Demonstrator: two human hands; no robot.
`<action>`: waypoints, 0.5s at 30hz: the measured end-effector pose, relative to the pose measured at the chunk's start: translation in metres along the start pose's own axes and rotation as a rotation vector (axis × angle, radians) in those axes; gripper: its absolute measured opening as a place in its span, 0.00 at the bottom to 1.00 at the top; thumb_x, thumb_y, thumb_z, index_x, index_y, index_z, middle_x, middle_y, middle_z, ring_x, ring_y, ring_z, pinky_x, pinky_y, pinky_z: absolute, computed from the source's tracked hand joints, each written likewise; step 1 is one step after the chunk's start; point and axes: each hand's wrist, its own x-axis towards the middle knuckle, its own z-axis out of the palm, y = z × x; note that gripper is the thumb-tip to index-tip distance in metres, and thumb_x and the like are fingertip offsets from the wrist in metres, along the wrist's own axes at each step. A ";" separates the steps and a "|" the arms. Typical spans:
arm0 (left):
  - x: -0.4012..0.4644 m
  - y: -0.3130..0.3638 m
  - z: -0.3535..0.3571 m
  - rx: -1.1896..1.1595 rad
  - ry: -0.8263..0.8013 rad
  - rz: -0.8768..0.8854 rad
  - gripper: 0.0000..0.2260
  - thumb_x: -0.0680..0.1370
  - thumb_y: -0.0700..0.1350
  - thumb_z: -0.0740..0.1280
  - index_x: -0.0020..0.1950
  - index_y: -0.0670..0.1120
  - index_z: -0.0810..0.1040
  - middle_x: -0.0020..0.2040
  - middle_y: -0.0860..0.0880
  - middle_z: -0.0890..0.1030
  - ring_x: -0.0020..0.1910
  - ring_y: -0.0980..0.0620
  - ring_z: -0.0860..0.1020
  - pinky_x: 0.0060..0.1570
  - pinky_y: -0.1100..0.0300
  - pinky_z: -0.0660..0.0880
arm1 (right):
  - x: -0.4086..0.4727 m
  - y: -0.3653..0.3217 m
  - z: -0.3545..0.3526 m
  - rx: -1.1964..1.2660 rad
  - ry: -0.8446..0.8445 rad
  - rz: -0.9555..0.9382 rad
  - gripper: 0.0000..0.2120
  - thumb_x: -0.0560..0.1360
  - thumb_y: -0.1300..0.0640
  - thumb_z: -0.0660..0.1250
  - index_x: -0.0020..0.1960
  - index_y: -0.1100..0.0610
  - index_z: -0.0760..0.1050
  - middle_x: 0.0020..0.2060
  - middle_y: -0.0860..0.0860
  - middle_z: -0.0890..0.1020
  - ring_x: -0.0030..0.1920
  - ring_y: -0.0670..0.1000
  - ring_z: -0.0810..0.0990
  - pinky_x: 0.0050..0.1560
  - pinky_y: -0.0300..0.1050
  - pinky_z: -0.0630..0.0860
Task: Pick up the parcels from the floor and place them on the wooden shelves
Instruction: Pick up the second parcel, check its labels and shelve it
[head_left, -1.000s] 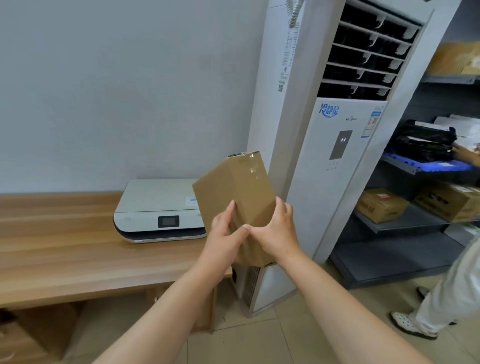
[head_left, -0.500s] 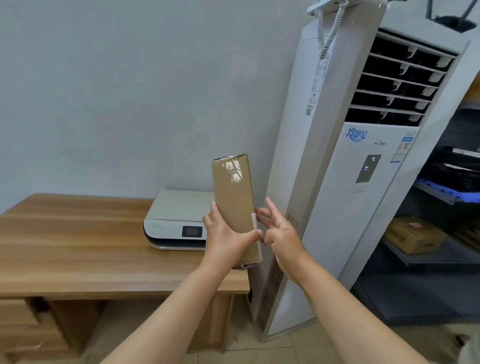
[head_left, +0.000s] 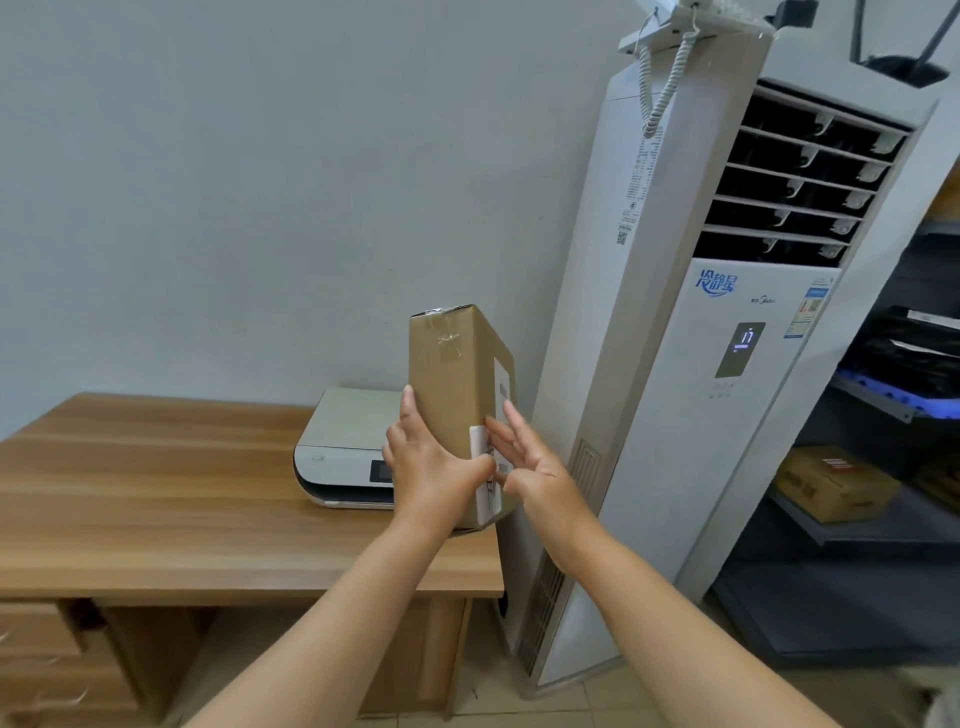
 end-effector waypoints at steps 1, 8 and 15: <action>0.001 0.000 -0.003 -0.026 -0.013 -0.012 0.48 0.63 0.45 0.73 0.74 0.54 0.45 0.68 0.45 0.61 0.68 0.46 0.57 0.64 0.50 0.62 | 0.001 0.001 -0.001 -0.016 0.005 -0.003 0.36 0.73 0.72 0.54 0.75 0.46 0.51 0.71 0.46 0.65 0.71 0.44 0.63 0.67 0.41 0.66; 0.008 0.001 -0.032 -0.215 -0.104 -0.115 0.46 0.60 0.49 0.73 0.70 0.64 0.49 0.69 0.49 0.64 0.67 0.45 0.65 0.63 0.43 0.69 | 0.006 0.016 -0.027 -0.106 0.184 0.044 0.35 0.74 0.69 0.61 0.76 0.51 0.53 0.74 0.50 0.62 0.72 0.47 0.61 0.59 0.35 0.65; 0.005 -0.003 -0.051 -0.363 -0.189 -0.111 0.40 0.65 0.43 0.71 0.69 0.64 0.54 0.62 0.52 0.72 0.54 0.46 0.79 0.46 0.50 0.80 | 0.006 0.030 -0.044 -0.115 0.263 0.159 0.38 0.74 0.57 0.66 0.76 0.51 0.47 0.76 0.51 0.55 0.75 0.53 0.55 0.70 0.53 0.61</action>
